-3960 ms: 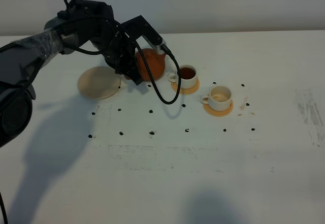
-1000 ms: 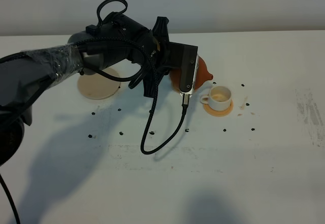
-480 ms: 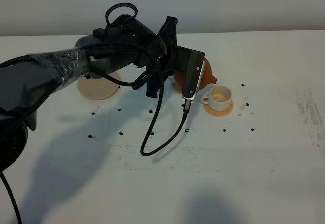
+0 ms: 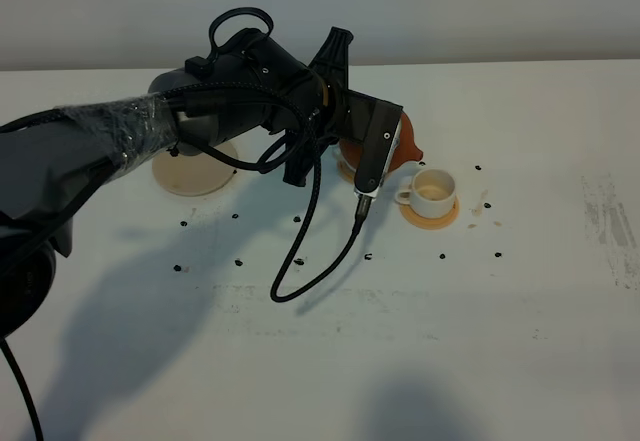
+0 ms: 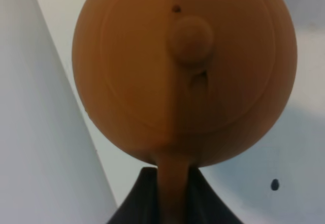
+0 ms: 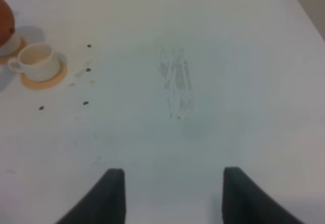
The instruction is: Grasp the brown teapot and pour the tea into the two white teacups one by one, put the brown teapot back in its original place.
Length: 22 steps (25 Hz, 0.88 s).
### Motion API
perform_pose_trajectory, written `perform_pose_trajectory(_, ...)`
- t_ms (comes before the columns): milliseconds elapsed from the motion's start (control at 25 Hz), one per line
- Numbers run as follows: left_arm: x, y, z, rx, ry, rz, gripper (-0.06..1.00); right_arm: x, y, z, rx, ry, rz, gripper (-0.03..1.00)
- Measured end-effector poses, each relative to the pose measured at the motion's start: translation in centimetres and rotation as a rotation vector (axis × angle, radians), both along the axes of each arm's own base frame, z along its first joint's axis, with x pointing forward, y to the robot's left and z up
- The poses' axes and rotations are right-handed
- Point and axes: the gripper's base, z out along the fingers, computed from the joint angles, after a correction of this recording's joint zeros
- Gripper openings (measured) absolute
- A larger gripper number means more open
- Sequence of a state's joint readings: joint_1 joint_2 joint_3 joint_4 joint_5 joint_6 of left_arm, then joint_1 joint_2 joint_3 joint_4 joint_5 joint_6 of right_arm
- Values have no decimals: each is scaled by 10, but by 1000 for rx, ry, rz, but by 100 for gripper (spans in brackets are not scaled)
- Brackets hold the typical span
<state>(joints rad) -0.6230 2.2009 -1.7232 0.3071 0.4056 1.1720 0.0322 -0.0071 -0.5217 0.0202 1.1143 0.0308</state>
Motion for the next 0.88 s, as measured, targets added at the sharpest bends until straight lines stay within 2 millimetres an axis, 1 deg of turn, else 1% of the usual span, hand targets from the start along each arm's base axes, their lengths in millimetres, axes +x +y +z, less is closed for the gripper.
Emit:
perform_pose_trajectory(160,-1,-4,0,11,-16,-20,8,0,0,0,0,0,0,42)
perform_pose_trajectory(400,0,-7,-12,40,-30,-51,8,0,0,0,0,0,0,42)
perform_pose_trajectory(880,3,-10,-14,87,-96,-115,8,0,0,0,0,0,0,42)
